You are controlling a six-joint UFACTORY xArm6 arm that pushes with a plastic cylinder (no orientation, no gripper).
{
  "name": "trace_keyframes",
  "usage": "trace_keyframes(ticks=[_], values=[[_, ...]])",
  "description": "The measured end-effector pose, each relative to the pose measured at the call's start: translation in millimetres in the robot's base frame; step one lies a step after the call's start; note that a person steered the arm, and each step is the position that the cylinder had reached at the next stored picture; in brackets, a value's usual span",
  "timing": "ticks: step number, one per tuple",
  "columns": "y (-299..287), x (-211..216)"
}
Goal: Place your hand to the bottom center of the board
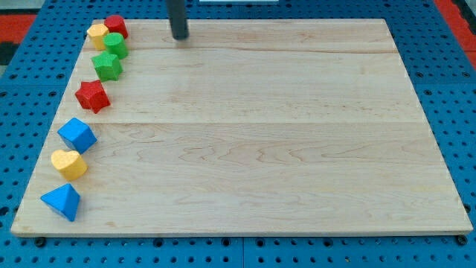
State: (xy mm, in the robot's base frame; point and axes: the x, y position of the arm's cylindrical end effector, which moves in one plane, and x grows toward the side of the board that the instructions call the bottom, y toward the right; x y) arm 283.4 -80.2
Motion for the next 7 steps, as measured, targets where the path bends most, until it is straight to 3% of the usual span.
trace_keyframes(ticks=[2,3,6,7], values=[[82,203],[92,327],[24,335],[-48,335]])
